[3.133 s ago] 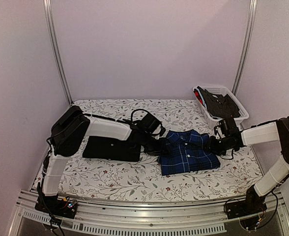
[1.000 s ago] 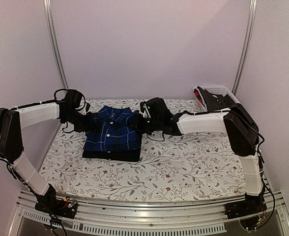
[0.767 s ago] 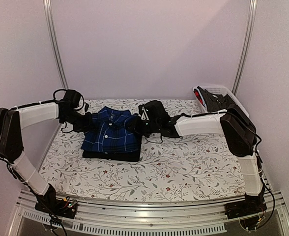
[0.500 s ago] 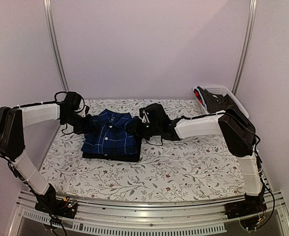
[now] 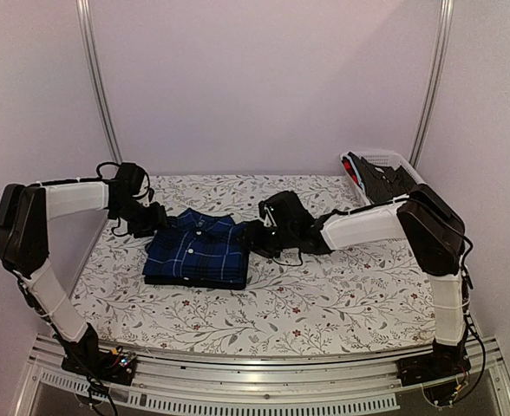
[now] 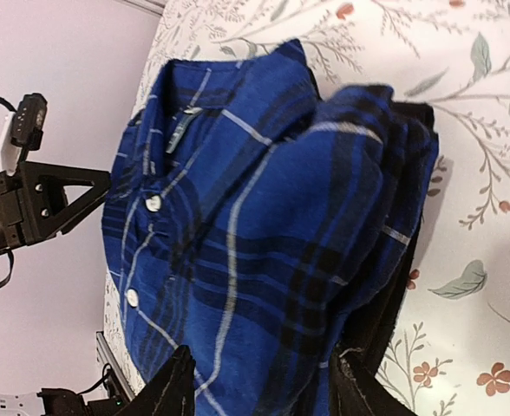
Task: Fold and stack the long sleeve shirts
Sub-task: Place the square-folded shirt on the square-folded shirt, then smooth out the square-folded shirt.
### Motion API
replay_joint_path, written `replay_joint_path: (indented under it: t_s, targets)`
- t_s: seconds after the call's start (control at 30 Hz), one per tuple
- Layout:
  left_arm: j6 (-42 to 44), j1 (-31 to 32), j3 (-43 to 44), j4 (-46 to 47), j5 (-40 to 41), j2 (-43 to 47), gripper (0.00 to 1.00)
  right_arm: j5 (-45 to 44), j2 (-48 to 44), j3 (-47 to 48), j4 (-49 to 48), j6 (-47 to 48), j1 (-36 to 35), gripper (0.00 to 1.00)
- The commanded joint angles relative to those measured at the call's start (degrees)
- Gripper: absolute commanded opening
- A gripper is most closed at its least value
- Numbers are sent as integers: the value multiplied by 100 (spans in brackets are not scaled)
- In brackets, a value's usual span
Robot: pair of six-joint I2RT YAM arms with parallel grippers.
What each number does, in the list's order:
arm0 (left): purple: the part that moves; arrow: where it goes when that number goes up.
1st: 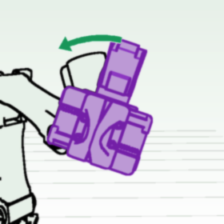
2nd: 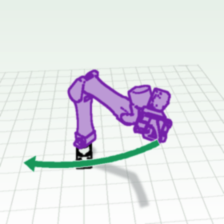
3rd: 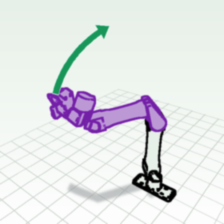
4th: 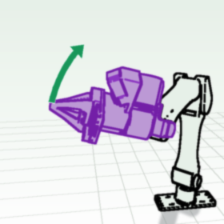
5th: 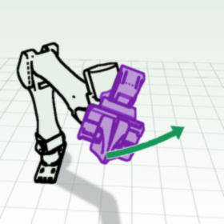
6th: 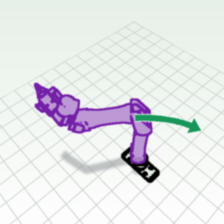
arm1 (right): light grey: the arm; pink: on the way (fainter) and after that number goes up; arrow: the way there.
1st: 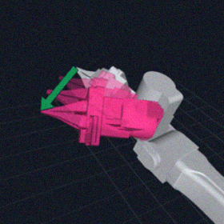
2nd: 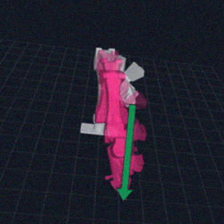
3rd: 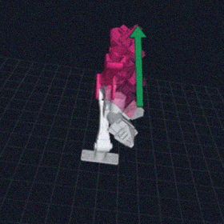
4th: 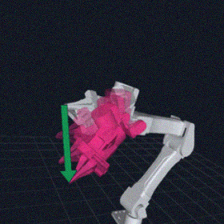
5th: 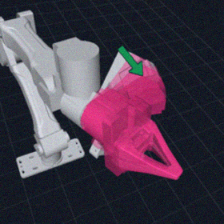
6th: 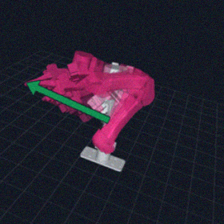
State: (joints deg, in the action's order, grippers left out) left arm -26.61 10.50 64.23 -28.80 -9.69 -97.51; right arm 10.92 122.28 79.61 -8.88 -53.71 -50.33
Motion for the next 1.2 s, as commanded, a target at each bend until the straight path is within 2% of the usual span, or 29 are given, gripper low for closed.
replay_joint_path:
  t_s: [0.0, 0.17, 0.37, 0.57, 0.8, 1.07, 1.17]
  targets:
    - [0, 69, 293, -135, 634, 349, 62, -431, -654, 20, 361, 671, 38, 49]
    - [-58, 315, 254, -69, 947, 823, 58, -408, -776, 247, 599, 1173, -5, 33]
    - [-306, 479, -14, 388, 276, 651, 44, 344, -332, 728, 673, 1531, -100, 24]
    - [-453, 278, -397, 729, 361, 146, 38, 838, 127, 758, 767, 1474, -103, 21]
    - [-515, 149, -602, 929, 266, -347, 33, 1148, 332, 381, 683, 1273, -101, 19]
    - [-466, 196, -306, 579, 477, 17, 31, 777, -61, 273, 878, 1449, -79, 19]
    - [-433, 390, -92, 368, 585, 268, 32, 518, -421, 165, 1065, 1570, -50, 23]
